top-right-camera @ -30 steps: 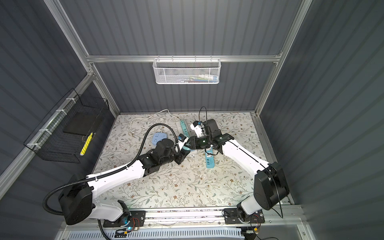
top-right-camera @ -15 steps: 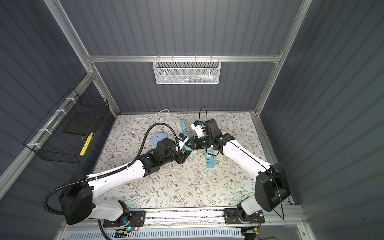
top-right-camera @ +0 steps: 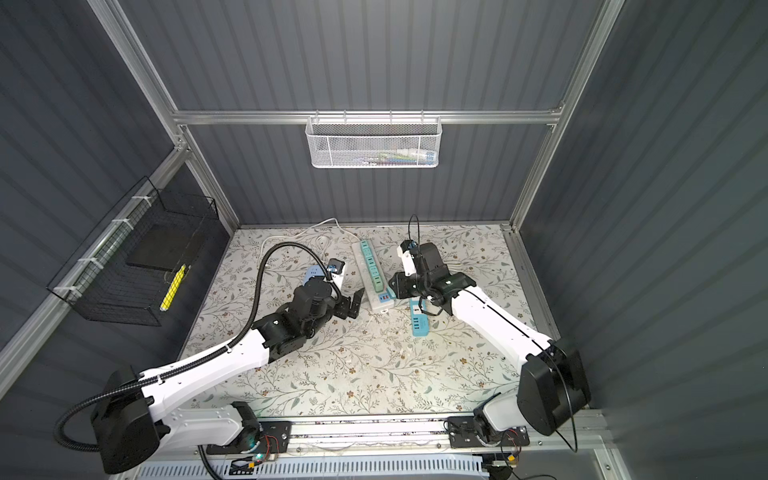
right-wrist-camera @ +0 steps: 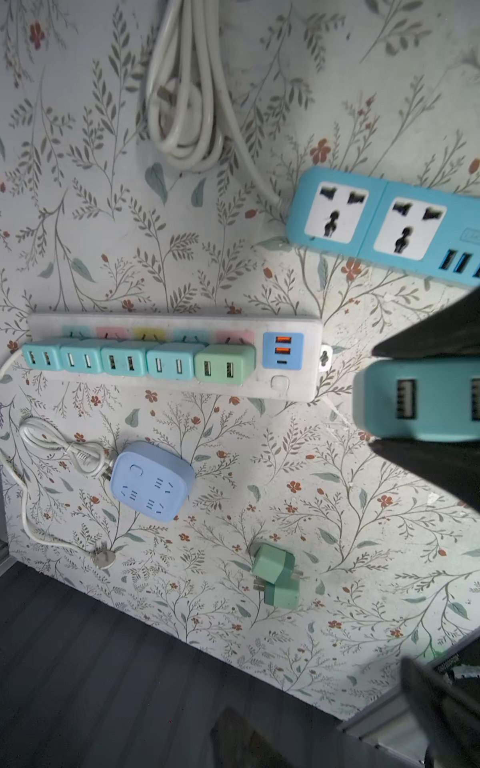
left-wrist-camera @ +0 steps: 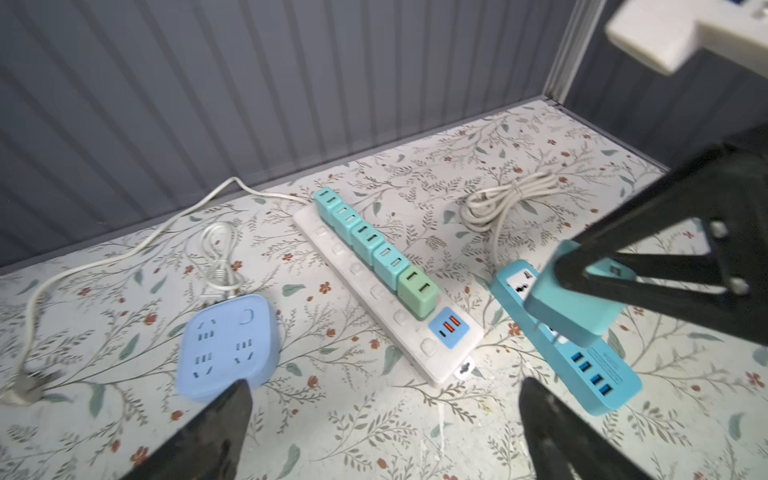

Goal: Insert the plug
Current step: 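Carry the adapter with the right gripper over the teal power strip while left withdraws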

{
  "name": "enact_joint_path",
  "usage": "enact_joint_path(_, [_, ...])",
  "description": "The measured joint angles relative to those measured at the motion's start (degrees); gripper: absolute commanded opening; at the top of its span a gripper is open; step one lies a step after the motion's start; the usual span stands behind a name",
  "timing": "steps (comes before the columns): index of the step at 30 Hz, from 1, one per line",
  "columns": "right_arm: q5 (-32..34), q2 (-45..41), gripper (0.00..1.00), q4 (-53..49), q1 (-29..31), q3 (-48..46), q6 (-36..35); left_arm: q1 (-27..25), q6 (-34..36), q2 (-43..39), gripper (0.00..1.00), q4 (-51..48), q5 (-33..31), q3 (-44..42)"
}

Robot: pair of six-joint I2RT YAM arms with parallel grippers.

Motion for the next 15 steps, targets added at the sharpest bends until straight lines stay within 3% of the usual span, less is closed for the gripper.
enact_joint_path(15, [11.13, -10.91, 0.16, -5.73, -0.33, -1.64, -2.99, 0.22, -3.89, -10.40, 1.00, -12.31, -10.27, -0.24])
